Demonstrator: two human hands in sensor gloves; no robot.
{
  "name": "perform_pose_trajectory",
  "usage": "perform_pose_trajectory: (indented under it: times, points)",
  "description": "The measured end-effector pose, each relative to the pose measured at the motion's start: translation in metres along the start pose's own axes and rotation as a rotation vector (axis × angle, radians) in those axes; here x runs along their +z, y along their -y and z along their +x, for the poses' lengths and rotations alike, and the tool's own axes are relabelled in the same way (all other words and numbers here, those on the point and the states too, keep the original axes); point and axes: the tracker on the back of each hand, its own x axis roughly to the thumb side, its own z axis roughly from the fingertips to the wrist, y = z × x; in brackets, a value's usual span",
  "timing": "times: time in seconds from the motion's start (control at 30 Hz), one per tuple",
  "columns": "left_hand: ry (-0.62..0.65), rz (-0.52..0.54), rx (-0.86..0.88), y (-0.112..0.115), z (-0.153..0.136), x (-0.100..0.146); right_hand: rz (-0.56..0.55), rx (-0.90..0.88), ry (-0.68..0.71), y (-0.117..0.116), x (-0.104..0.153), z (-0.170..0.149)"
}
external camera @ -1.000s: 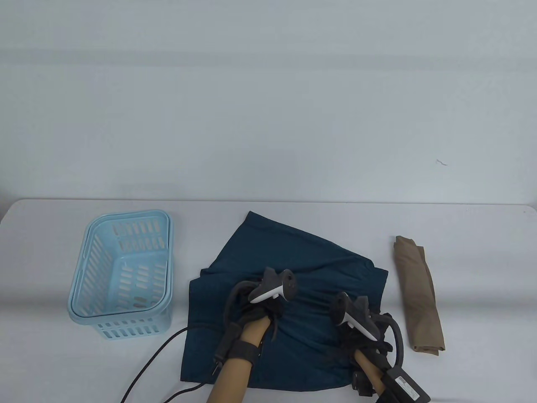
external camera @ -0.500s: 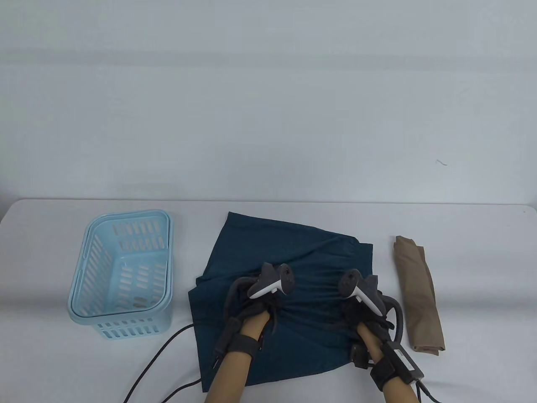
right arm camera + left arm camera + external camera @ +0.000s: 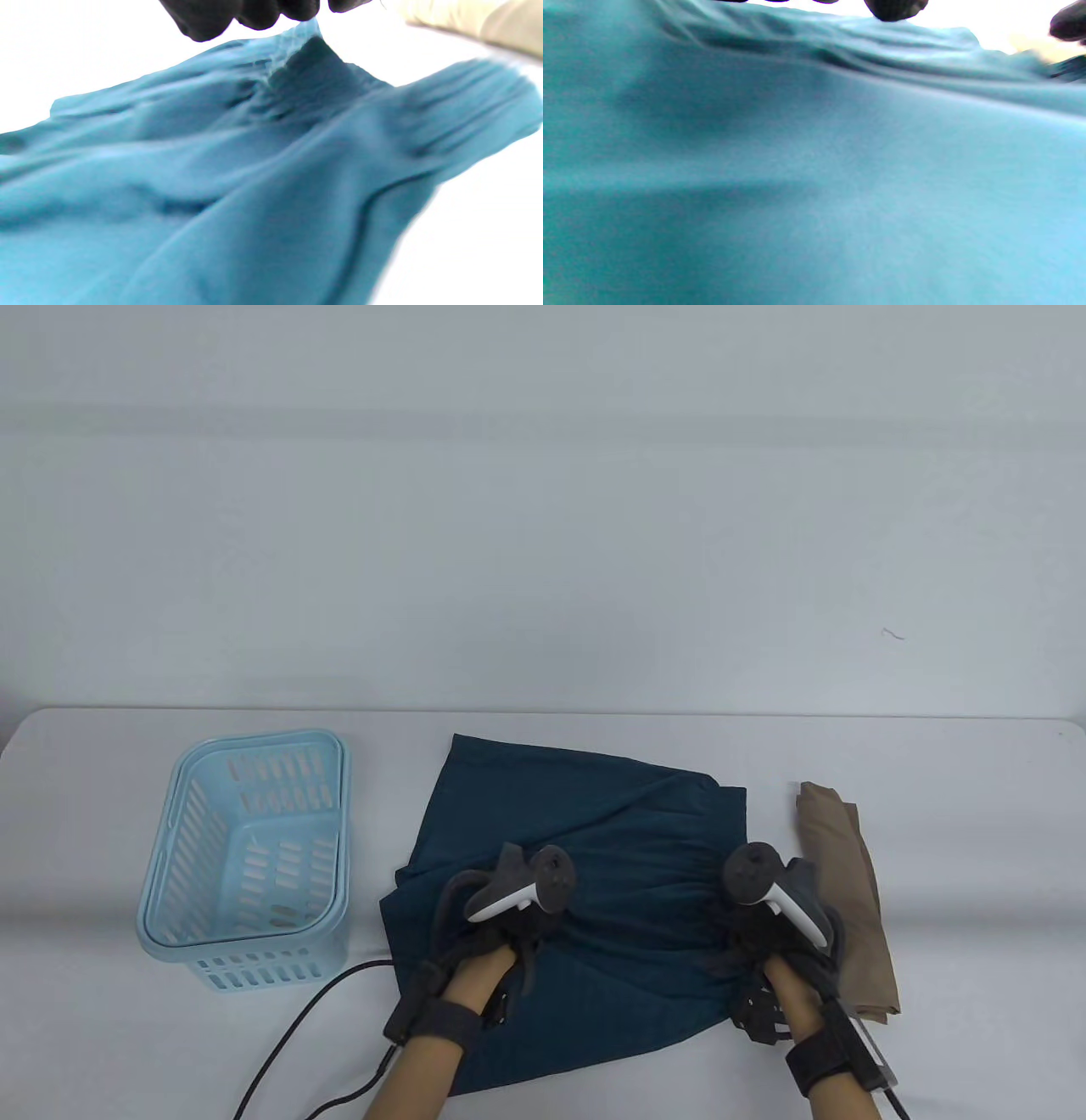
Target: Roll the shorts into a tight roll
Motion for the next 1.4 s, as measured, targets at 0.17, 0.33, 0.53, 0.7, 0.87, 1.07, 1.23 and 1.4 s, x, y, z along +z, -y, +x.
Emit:
perform_pose_trajectory:
  times: [0.17, 0.33, 0.53, 0.7, 0.87, 1.07, 1.23, 1.4]
  points:
    - [0.124, -0.038, -0.017, 0.001, -0.006, 0.064, 0.056, 0.159, 0.065, 0.007, 0.029, -0.012]
    - [0.181, -0.115, -0.038, 0.023, -0.012, 0.117, 0.121, 0.387, 0.067, -0.006, 0.050, -0.015]
    - [0.173, -0.230, -0.149, 0.059, -0.018, 0.139, 0.088, 0.450, 0.045, -0.028, 0.051, -0.016]
    - [0.143, -0.289, -0.240, 0.079, -0.020, 0.138, 0.097, 0.431, 0.028, -0.039, 0.045, -0.019]
    - [0.114, -0.282, -0.272, 0.086, -0.024, 0.135, 0.051, 0.402, 0.028, -0.040, 0.044, -0.022]
    - [0.097, -0.107, -0.410, 0.083, -0.019, 0.134, -0.010, 0.373, 0.022, -0.038, 0.042, -0.022]
    - [0.114, -0.022, -0.412, 0.071, -0.020, 0.134, -0.069, 0.344, 0.047, -0.034, 0.043, -0.025]
    - [0.150, -0.015, -0.205, 0.046, -0.031, 0.141, -0.129, 0.227, 0.078, -0.023, 0.049, -0.029]
